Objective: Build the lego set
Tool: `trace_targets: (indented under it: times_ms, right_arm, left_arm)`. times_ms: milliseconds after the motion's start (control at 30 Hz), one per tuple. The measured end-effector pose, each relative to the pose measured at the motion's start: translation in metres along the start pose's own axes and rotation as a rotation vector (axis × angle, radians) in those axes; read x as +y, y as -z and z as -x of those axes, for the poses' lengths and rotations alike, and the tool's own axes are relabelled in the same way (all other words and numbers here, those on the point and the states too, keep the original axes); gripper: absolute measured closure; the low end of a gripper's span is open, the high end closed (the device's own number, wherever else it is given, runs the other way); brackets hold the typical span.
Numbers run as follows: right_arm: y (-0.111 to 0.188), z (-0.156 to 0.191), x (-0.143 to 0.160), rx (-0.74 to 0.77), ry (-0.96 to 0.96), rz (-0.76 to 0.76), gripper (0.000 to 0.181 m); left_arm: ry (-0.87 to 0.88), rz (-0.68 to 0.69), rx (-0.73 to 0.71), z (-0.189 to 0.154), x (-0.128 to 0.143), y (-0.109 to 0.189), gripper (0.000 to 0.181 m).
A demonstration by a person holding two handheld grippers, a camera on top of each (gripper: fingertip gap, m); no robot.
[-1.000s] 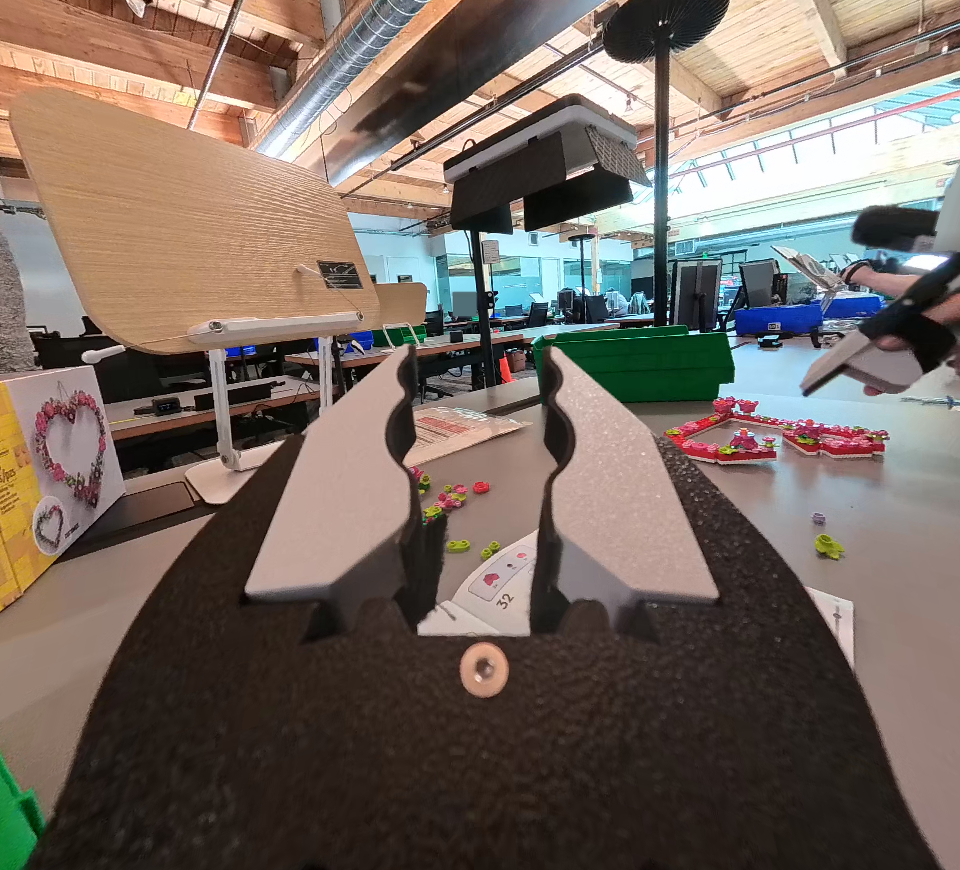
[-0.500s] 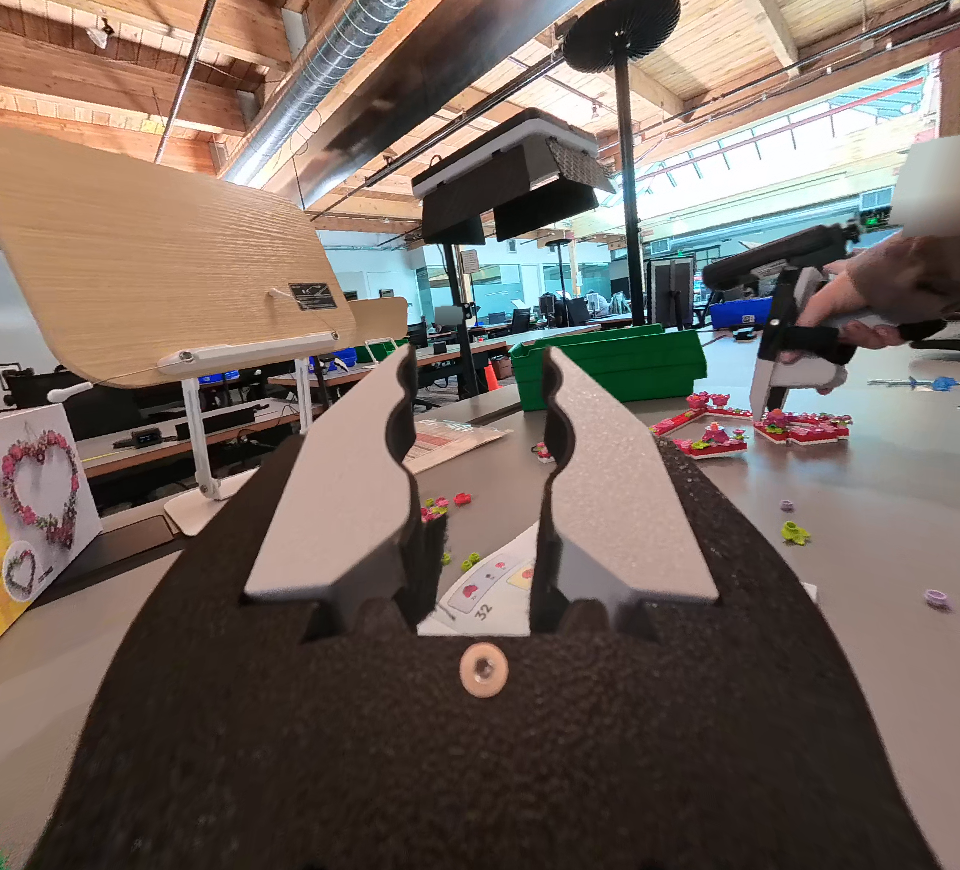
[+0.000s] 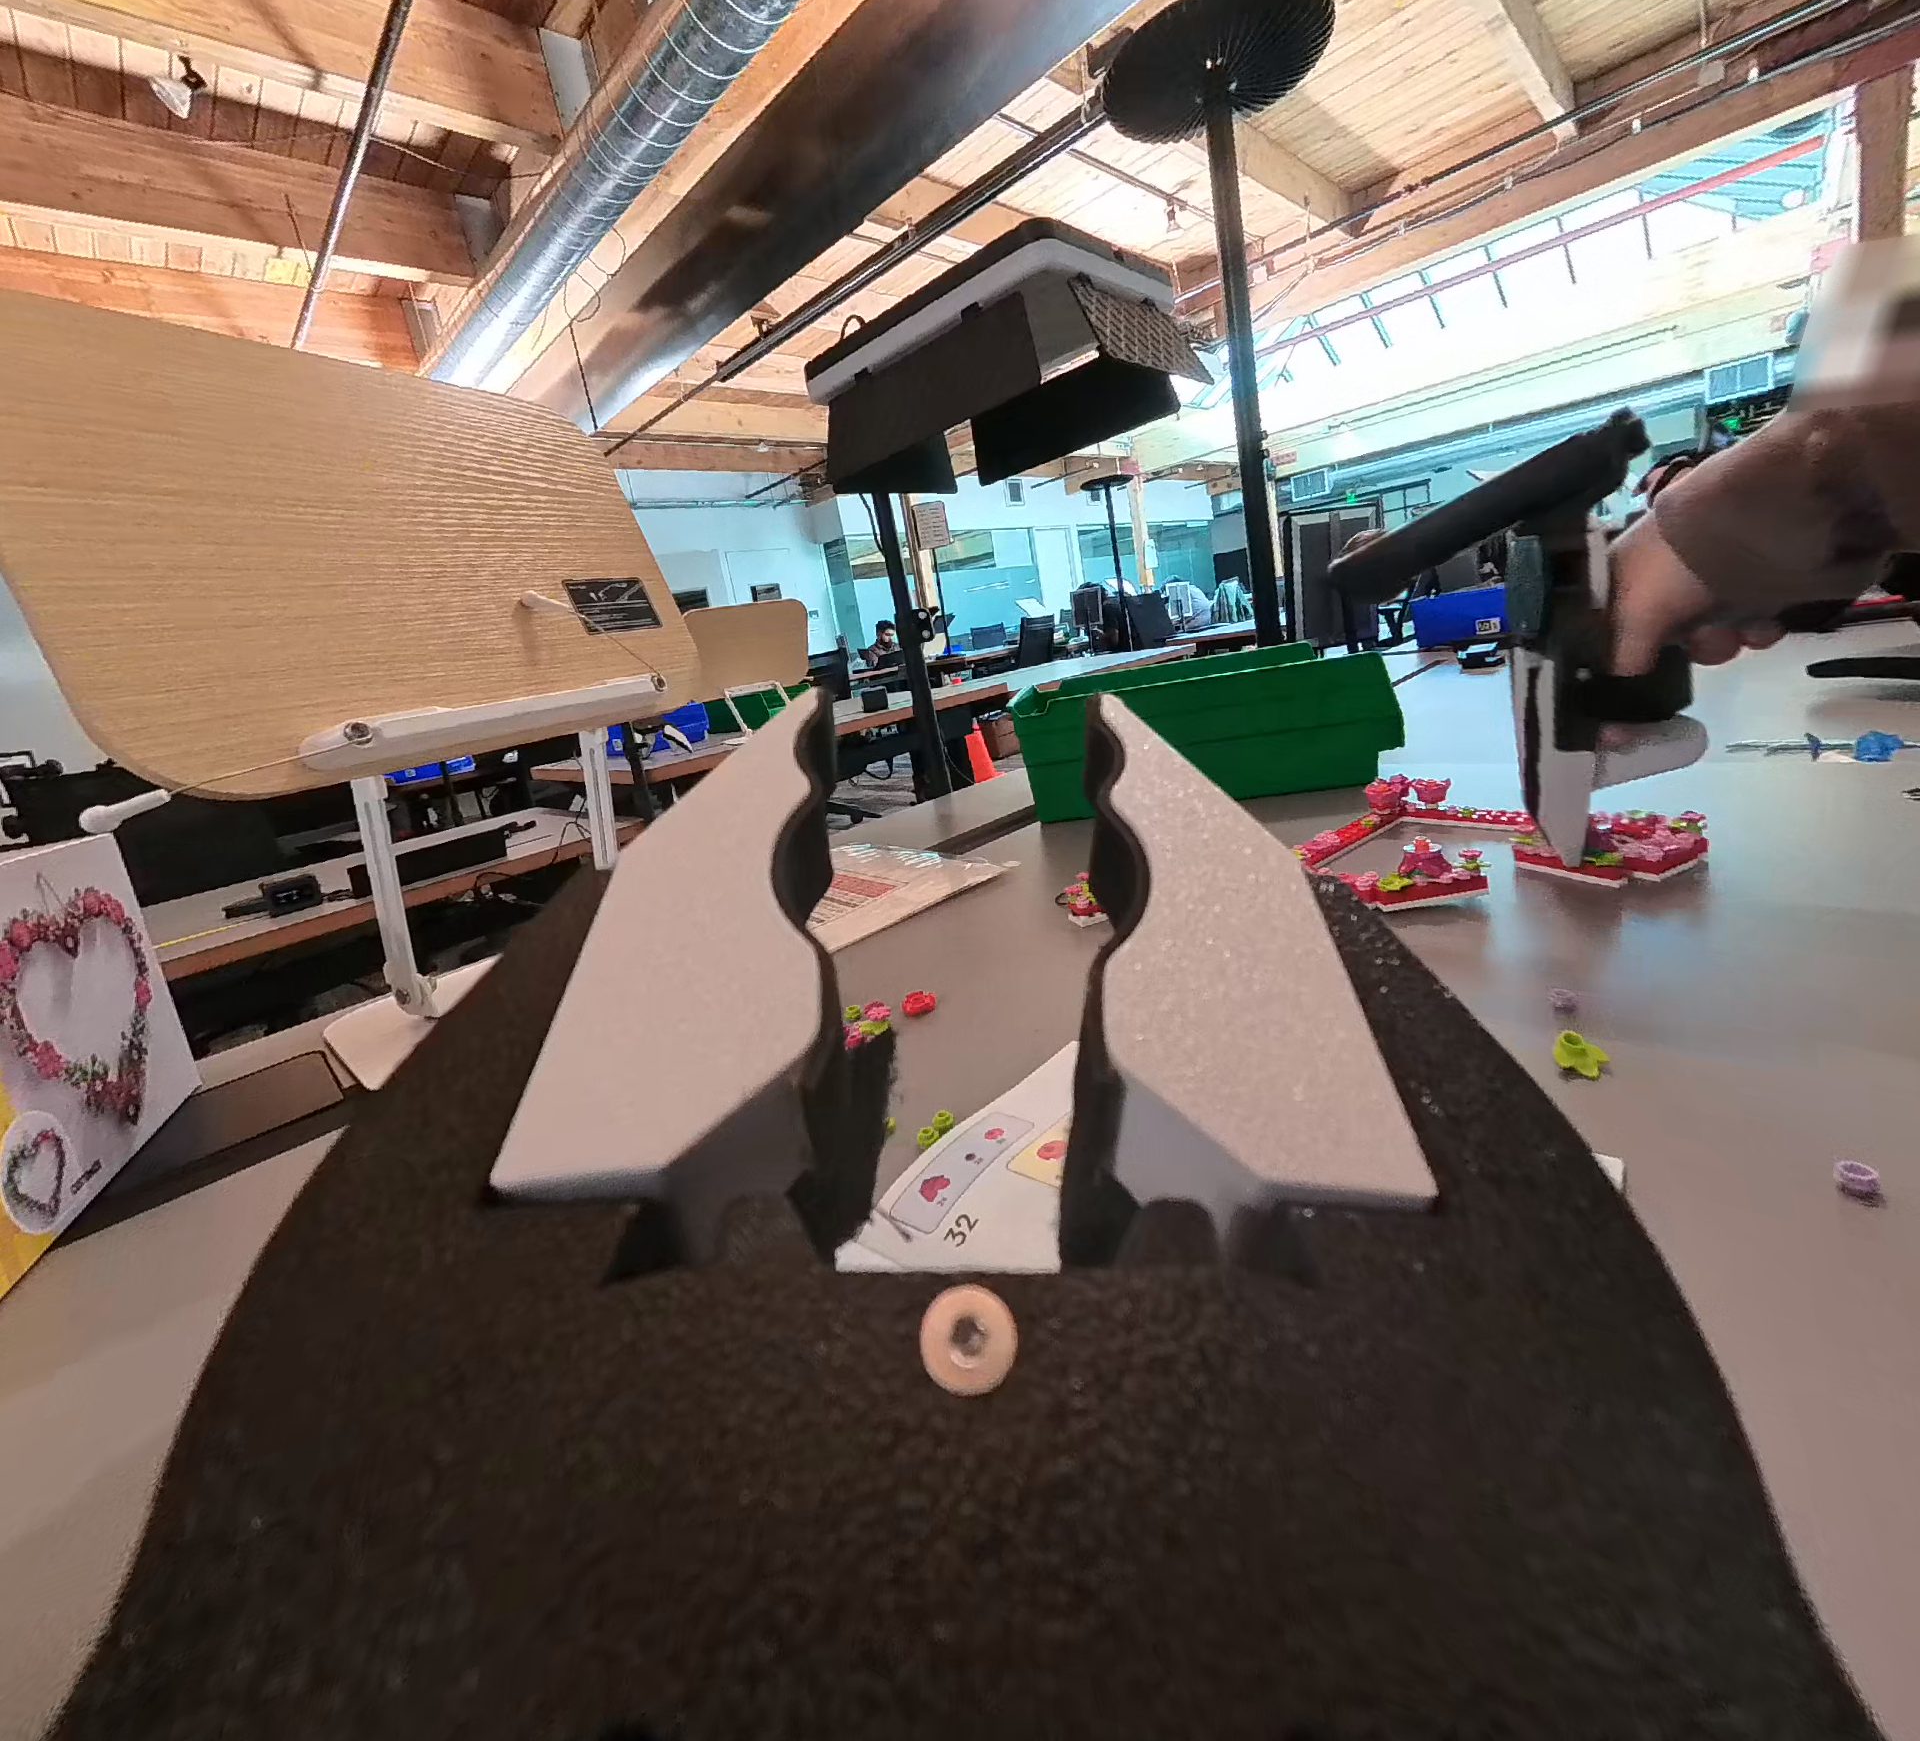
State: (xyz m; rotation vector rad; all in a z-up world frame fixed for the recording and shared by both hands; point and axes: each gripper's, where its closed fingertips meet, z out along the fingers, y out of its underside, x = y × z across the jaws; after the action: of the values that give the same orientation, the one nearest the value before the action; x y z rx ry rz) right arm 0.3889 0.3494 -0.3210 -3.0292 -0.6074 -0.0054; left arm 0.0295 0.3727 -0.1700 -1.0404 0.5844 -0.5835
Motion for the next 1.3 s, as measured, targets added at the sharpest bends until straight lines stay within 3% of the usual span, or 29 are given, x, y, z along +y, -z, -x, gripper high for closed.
trace_targets:
  times_ms: [133, 333, 500, 600, 667, 800, 900, 967, 1067, 1300]
  right_arm:
    - [-0.001, 0.012, 0.007, 0.046, 0.304, 0.044, 0.152]
    - [-0.002, 0.012, 0.022, 0.239, 0.835, 0.143, 0.158]
    - [0.005, 0.011, 0.028, 0.275, 0.818, 0.145, 0.140]
    - [0.028, 0.006, 0.015, 0.294, 0.729, -0.032, 0.125]
    - [0.054, -0.006, -0.004, 0.351, 0.631, -0.244, 0.121]
    - [0.146, -0.050, -0.036, 0.568, 0.302, -0.910, 0.121]
    - [0.196, -0.093, -0.006, 0.696, -0.046, -1.339, 0.123]
    - [0.198, -0.115, 0.023, 0.748, -0.242, -1.519, 0.124]
    - [0.172, -0.140, 0.058, 0.820, -0.453, -1.626, 0.126]
    - [0.150, -0.140, 0.078, 0.921, -0.500, -1.757, 0.126]
  left_arm:
    - [0.003, 0.004, -0.001, 0.001, 0.001, 0.000, 0.137]
    - [0.003, 0.005, -0.001, 0.001, 0.002, -0.001, 0.137]
    - [0.006, 0.004, -0.001, 0.002, 0.002, 0.000, 0.136]
    - [0.009, 0.000, -0.006, 0.003, 0.001, 0.000, 0.136]
    - [0.015, -0.001, -0.008, 0.004, 0.001, 0.000, 0.136]
    - [0.015, 0.000, -0.013, 0.004, 0.002, 0.000, 0.135]
    - [0.020, 0.003, -0.021, 0.007, 0.003, 0.000, 0.135]
    - [0.028, 0.004, -0.028, 0.009, 0.003, 0.001, 0.136]
    - [0.036, 0.005, -0.039, 0.012, 0.004, 0.001, 0.136]
    - [0.031, 0.020, -0.050, 0.015, 0.009, 0.001, 0.136]
